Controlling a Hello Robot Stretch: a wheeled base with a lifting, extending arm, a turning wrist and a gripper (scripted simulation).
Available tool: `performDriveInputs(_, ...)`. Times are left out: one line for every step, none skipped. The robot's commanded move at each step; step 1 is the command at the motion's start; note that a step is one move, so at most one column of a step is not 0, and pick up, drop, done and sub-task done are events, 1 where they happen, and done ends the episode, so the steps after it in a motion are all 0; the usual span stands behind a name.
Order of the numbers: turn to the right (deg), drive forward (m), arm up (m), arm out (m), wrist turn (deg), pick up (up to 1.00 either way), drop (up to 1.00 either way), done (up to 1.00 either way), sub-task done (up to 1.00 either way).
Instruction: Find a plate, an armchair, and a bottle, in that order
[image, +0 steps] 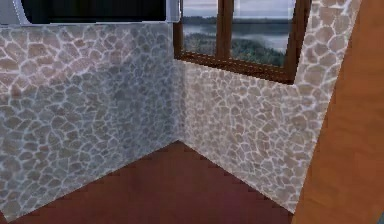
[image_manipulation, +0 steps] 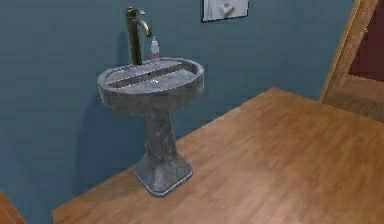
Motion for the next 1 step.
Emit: performDriveInputs(-45.0,0.00,0.00,0.00,0.0,0.00,0.00,0.00,0.00)
